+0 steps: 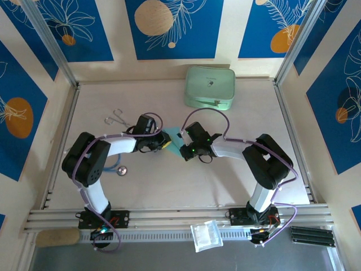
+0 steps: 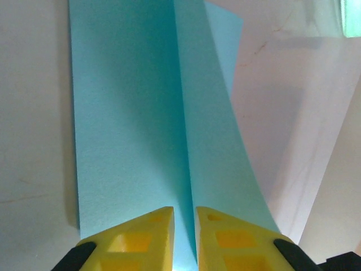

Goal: Fold a paper plane with a square sheet of paper (pick it up from the middle)

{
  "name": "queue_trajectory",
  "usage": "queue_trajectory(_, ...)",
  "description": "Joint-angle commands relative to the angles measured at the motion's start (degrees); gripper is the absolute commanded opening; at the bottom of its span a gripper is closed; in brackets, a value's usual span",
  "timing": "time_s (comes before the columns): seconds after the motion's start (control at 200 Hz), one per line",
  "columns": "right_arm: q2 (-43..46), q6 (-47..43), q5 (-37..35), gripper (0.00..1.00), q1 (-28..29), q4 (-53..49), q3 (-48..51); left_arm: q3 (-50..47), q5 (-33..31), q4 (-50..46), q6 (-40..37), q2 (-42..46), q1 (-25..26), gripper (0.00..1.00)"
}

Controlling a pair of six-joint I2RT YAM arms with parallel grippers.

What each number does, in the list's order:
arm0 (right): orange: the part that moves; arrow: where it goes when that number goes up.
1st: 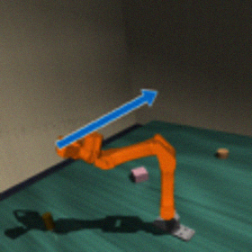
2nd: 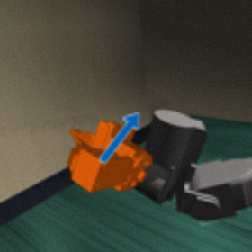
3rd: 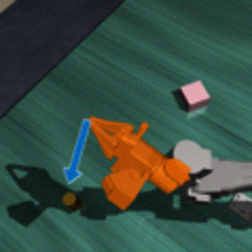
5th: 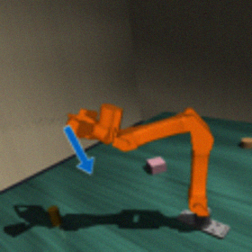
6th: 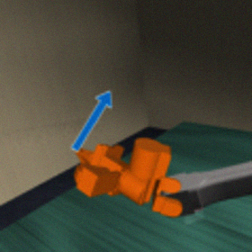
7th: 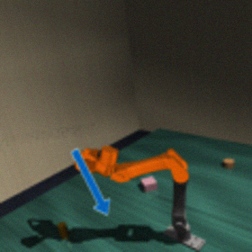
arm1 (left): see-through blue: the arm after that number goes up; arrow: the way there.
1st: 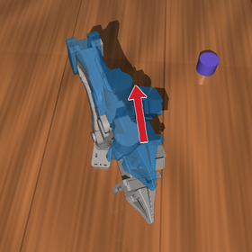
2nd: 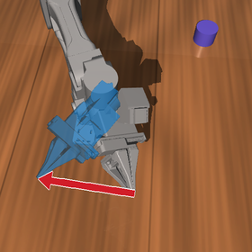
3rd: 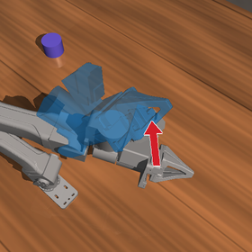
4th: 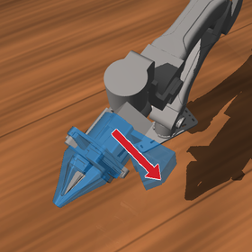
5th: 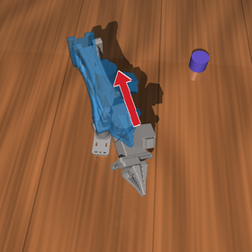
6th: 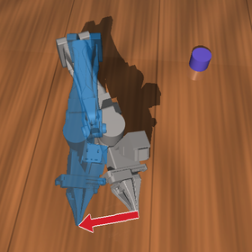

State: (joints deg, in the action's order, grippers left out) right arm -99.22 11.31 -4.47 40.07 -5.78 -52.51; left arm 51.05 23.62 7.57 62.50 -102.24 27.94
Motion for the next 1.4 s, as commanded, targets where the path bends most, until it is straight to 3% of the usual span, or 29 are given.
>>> queue_trajectory(0.0,0.69,-0.75,-3.13,0.09,1.14,-1.29,-1.80,1.43,0.96,-3.47,-1.34,-1.97,0.62,0.18)
queue_trajectory(0.44,0.28,0.43,-19.50,0.25,6.71,-0.82,-2.59,2.44,0.98,-5.22,-0.88,-4.84,1.06,0.27)
queue_trajectory(1.015,-4.01,0.44,-23.12,0.31,9.50,-1.57,-5.14,2.74,1.58,-5.56,-0.91,-4.63,1.24,0.32)
queue_trajectory(1.396,-4.49,0.94,-26.08,0.29,9.81,-1.39,-5.06,2.83,1.49,-6.17,-0.95,-4.22,1.24,0.34)
